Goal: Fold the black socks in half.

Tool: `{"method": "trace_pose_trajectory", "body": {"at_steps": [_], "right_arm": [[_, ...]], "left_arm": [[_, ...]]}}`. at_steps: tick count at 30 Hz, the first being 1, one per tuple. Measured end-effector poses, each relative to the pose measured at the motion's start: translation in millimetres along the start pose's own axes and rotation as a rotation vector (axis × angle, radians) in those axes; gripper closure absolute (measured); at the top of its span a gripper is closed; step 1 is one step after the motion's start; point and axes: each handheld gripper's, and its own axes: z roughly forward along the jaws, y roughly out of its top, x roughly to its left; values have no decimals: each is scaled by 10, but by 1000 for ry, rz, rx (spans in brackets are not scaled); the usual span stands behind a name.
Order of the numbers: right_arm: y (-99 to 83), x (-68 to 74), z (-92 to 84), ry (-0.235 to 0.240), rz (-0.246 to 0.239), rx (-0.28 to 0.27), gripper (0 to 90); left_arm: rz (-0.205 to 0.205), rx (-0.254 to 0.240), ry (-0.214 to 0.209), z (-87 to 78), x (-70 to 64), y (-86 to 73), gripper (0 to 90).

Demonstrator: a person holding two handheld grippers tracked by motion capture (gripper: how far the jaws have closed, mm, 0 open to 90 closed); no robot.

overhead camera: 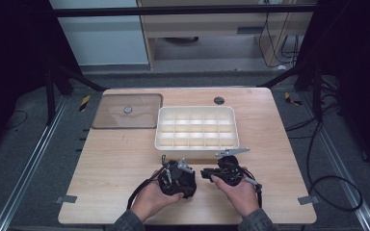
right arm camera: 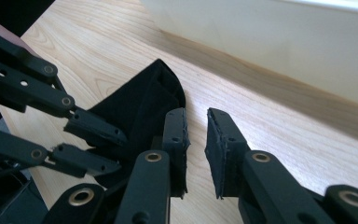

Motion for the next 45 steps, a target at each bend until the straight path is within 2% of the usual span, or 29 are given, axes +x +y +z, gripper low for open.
{"method": "trace_pose_trajectory", "body": {"at_steps": [7,22,25,32,37,45], "right_arm": [[44,26,75,15,-9,-1,784],[140,157,220,42,-16,-2,614],[141,174,268,44,-22,15,587],[131,183,314,24,-31,46,660],[126,171,317,26,-32,55,714],[114,168,322,10,-47,69,736]], "left_arm": [[-15,-23,-10,8,13,-31,742],[-21,-36,-13,10,8,-50,715],[-21,-37,-12,10,6,-51,715],[-18,-38,-10,3,-8,-53,703],[-17,-39,-7,4,-16,-50,697],[-19,-41,-7,3,-17,-48,690]]}}
